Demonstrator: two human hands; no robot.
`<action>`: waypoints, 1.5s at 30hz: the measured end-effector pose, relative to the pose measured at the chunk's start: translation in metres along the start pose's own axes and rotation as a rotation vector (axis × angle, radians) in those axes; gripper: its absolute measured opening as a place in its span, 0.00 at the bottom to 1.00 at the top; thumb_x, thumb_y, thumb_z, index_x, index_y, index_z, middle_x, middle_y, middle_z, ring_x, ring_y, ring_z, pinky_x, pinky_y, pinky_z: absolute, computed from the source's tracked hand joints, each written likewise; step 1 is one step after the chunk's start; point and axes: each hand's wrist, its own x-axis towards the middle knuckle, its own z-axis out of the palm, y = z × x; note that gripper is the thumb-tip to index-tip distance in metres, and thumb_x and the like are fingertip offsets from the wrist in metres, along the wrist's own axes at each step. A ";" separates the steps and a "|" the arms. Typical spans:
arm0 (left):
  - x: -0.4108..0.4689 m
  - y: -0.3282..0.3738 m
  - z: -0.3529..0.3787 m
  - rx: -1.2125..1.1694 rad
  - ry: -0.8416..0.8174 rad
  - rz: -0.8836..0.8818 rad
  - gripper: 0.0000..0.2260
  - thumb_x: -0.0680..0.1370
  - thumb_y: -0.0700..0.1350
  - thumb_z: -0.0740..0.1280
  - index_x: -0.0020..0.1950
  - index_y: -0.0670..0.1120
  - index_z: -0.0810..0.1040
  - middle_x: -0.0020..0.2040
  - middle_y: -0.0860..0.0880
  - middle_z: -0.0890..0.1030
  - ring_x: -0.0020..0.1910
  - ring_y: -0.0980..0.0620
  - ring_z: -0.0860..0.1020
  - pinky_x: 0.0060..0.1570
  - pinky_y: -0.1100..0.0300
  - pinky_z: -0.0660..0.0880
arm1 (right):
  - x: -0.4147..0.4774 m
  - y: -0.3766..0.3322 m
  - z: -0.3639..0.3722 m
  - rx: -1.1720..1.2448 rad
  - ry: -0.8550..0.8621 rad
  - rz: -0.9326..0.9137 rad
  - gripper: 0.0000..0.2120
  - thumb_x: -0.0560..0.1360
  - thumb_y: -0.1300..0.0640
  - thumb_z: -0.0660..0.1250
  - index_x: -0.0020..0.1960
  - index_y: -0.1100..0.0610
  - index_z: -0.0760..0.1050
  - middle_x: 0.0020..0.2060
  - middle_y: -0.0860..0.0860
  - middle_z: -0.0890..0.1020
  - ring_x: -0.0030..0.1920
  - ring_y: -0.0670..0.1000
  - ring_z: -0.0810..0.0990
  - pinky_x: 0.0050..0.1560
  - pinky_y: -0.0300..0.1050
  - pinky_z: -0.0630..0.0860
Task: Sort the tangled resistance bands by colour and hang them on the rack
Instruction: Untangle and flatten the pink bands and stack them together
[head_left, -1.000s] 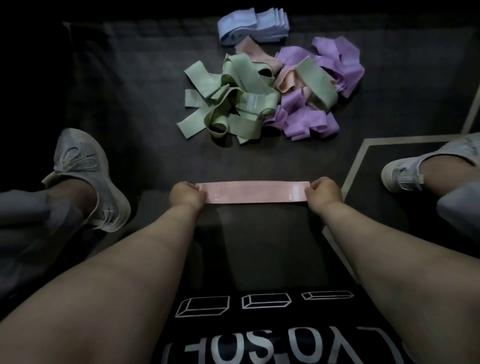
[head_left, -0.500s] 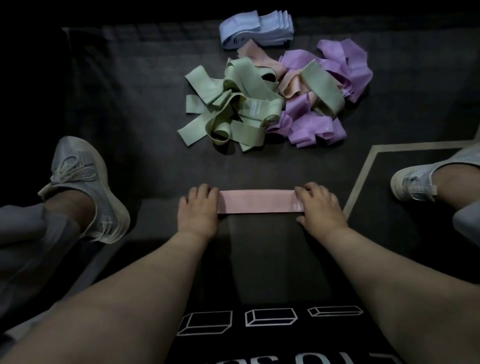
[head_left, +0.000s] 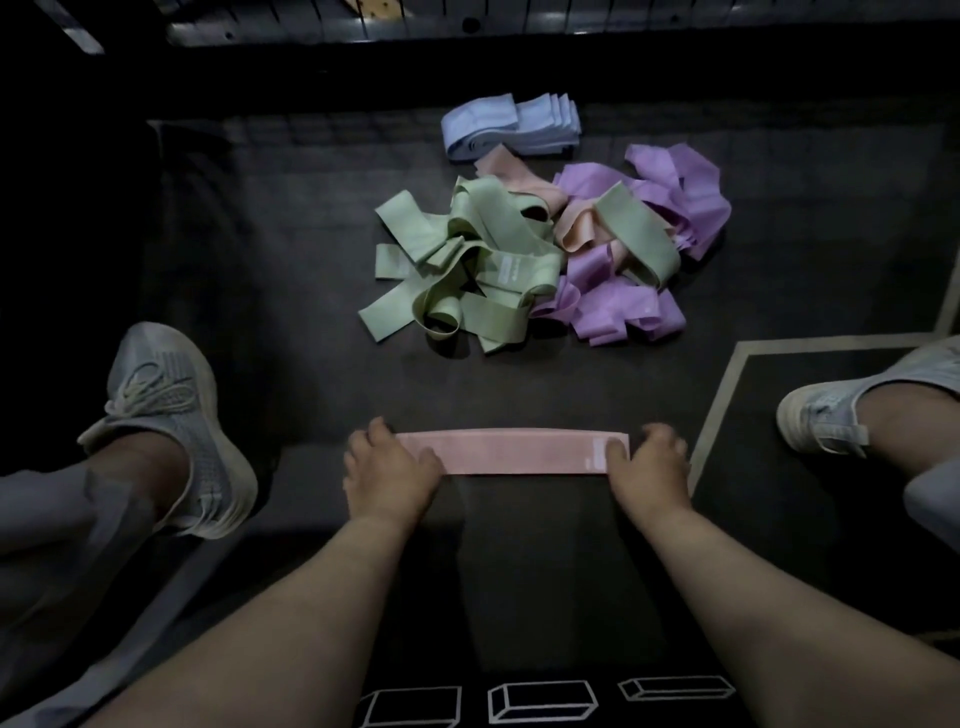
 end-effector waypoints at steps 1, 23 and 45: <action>0.002 0.002 0.001 -0.096 0.003 -0.081 0.27 0.78 0.53 0.65 0.73 0.42 0.67 0.71 0.38 0.67 0.70 0.36 0.66 0.69 0.46 0.65 | 0.000 -0.003 0.002 0.085 0.010 0.083 0.22 0.80 0.50 0.66 0.69 0.59 0.69 0.67 0.61 0.71 0.65 0.62 0.73 0.66 0.55 0.72; 0.053 0.159 -0.047 -0.331 0.103 0.315 0.17 0.79 0.49 0.64 0.66 0.46 0.77 0.66 0.43 0.73 0.63 0.42 0.74 0.68 0.50 0.70 | 0.099 -0.189 -0.058 -0.196 0.040 -0.515 0.19 0.80 0.51 0.61 0.70 0.47 0.73 0.73 0.56 0.65 0.71 0.61 0.63 0.72 0.51 0.58; -0.014 0.261 -0.139 -0.627 -0.133 0.700 0.19 0.81 0.39 0.64 0.72 0.47 0.72 0.63 0.50 0.77 0.51 0.52 0.80 0.43 0.70 0.76 | 0.022 -0.218 -0.206 0.698 0.089 -0.617 0.07 0.71 0.62 0.67 0.47 0.53 0.77 0.39 0.44 0.78 0.40 0.41 0.77 0.40 0.33 0.72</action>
